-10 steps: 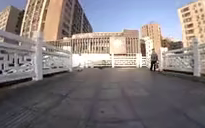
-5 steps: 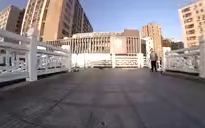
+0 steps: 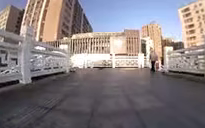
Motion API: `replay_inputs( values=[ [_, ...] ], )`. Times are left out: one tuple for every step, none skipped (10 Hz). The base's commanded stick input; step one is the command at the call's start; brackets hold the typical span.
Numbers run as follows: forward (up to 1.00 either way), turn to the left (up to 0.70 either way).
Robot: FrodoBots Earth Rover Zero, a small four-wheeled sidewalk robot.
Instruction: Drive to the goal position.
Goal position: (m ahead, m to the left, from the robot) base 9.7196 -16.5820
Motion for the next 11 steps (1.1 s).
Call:
replay_inputs(
  values=[
    [0.45, 0.0],
    [0.45, 0.0],
    [0.45, 0.0],
    [0.45, 0.0],
    [0.45, 0.0],
    [0.45, 0.0],
    [0.45, 0.0],
    [0.45, 0.0],
    [0.45, 0.0],
    [0.45, 0.0],
    [0.45, 0.0]
  ],
)
